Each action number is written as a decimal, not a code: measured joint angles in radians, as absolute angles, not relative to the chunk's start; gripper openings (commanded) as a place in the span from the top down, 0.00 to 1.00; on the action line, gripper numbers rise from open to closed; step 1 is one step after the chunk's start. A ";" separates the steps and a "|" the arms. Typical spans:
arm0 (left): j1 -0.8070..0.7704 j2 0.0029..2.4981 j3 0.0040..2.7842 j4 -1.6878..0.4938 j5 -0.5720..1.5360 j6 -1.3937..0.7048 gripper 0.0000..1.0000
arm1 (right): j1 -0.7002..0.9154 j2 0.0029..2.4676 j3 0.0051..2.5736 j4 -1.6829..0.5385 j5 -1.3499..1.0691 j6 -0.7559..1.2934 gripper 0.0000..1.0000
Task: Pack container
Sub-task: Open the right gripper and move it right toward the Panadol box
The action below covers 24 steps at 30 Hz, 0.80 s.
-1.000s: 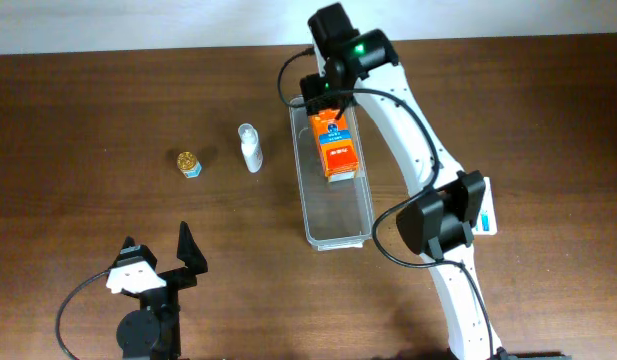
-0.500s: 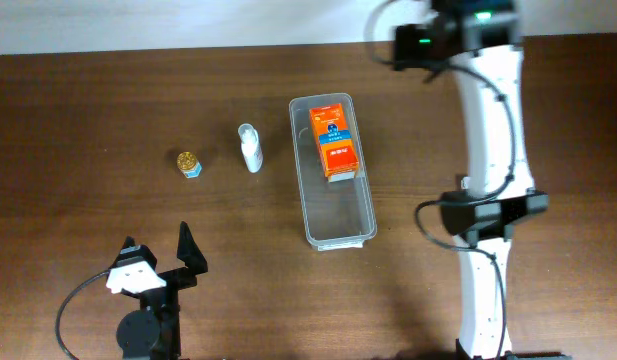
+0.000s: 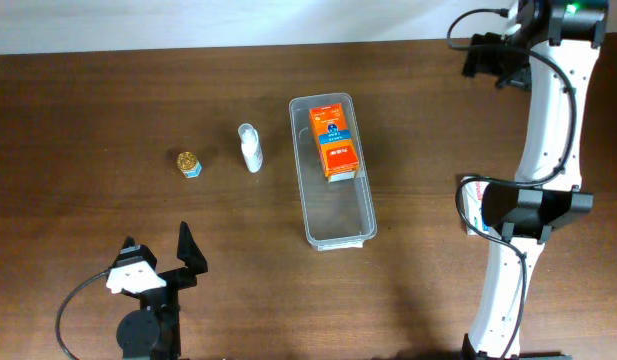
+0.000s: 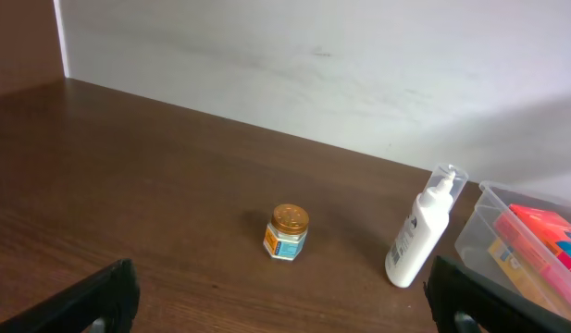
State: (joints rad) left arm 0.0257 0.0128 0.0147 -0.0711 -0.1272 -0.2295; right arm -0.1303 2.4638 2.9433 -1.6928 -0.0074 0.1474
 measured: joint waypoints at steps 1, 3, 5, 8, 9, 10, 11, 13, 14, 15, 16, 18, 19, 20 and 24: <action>0.026 0.013 0.015 -0.071 -0.128 -0.229 0.01 | -0.130 2.464 2.941 -1.693 -0.001 0.145 0.07; 0.026 0.013 0.015 -0.071 -0.128 -0.229 0.01 | -0.131 2.464 2.937 -1.693 0.019 0.137 0.07; 0.026 0.013 0.015 -0.071 -0.127 -0.229 0.01 | -0.135 2.464 2.937 -1.693 0.025 0.134 0.07; 0.026 0.013 0.015 -0.071 -0.127 -0.229 0.01 | -0.152 2.464 2.937 -1.693 -0.002 0.134 0.07; 0.026 0.013 0.015 -0.071 -0.128 -0.229 0.01 | -0.164 2.464 2.937 -1.693 -0.021 0.131 0.07; 0.026 0.013 0.015 -0.071 -0.127 -0.229 0.01 | -0.172 2.464 2.937 -1.693 -0.032 0.126 0.07; 0.026 0.013 0.015 -0.071 -0.127 -0.229 0.01 | -0.178 2.464 2.937 -1.693 -0.044 0.119 0.07; 0.026 0.013 0.015 -0.071 -0.128 -0.229 0.01 | -0.188 2.457 2.923 -1.692 -0.056 0.103 0.07; 0.026 0.013 0.015 -0.071 -0.128 -0.229 0.01 | -0.191 2.445 2.901 -1.693 -0.059 0.095 0.07; 0.026 0.013 0.015 -0.071 -0.128 -0.229 0.01 | -0.191 2.432 2.880 -1.692 -0.059 0.090 0.07; 0.026 0.013 0.015 -0.071 -0.128 -0.229 0.01 | -0.191 2.414 2.851 -1.692 -0.057 0.084 0.07; 0.026 0.013 0.015 -0.071 -0.128 -0.229 0.01 | -0.191 2.350 2.746 -1.692 -0.034 0.075 0.07; 0.026 0.013 0.015 -0.071 -0.127 -0.229 0.01 | -0.191 2.318 2.697 -1.693 -0.022 0.073 0.07; 0.026 0.013 0.015 -0.071 -0.128 -0.229 0.01 | -0.191 2.271 2.626 -1.689 -0.009 0.071 0.07; 0.026 0.013 0.015 -0.071 -0.127 -0.229 0.01 | -0.191 2.114 2.391 -1.690 -0.001 0.066 0.06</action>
